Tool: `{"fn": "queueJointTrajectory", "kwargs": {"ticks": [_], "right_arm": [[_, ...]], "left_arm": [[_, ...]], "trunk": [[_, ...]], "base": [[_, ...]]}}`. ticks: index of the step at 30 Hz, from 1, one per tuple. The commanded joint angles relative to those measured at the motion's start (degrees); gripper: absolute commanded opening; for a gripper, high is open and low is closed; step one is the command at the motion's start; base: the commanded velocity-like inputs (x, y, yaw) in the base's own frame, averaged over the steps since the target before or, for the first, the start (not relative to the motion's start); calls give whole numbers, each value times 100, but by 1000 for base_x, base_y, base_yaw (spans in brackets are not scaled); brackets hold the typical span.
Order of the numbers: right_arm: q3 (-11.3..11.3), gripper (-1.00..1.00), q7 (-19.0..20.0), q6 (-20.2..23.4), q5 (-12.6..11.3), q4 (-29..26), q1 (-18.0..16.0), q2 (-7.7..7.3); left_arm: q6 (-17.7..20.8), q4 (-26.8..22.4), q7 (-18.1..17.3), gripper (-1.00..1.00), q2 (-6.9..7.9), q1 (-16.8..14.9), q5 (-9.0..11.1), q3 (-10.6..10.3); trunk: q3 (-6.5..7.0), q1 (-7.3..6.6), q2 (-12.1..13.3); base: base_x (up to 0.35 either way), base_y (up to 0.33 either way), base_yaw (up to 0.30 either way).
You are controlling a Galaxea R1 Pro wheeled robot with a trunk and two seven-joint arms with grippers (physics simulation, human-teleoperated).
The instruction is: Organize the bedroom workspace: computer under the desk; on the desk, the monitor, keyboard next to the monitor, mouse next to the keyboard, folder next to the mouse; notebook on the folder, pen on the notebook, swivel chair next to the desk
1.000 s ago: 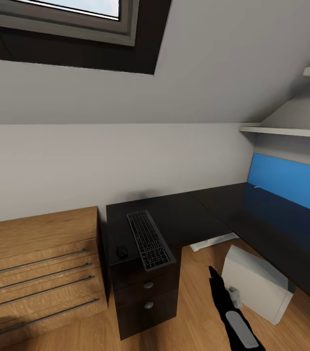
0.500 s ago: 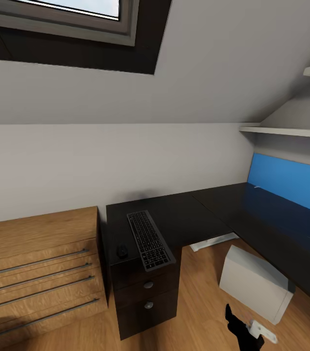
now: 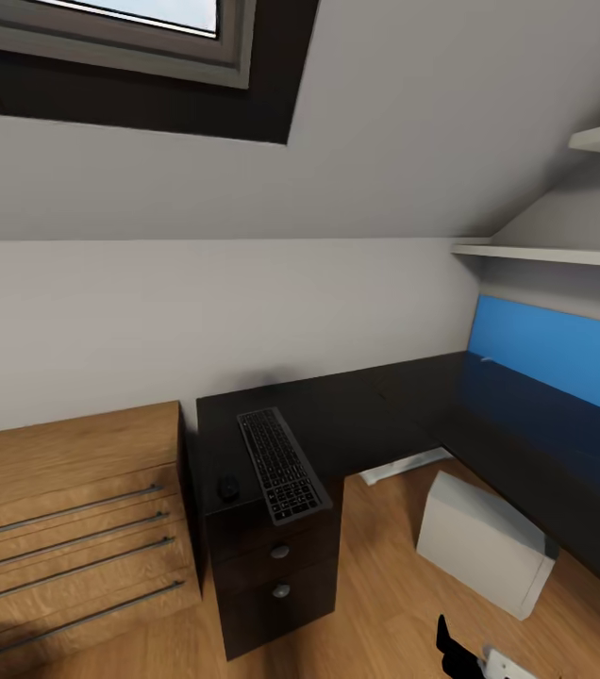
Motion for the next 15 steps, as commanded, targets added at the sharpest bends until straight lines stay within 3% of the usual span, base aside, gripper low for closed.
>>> {"fn": "queueJointTrajectory", "kwargs": {"ticks": [1, 15], "right_arm": [[-45, 100, 60, -12, -17, 9, -5, 1], [10, 100, 70, 1, 38, 76, -5, 15]], "left_arm": [[-23, 7, 36, 100, 4, -5, 54, -51], [-23, 21, 35, 100, -5, -5, 47, -60]], "trunk": [[-6, 0, -4], [-6, 0, -4]], "base": [[0, 0, -253], [0, 0, -287]]}}
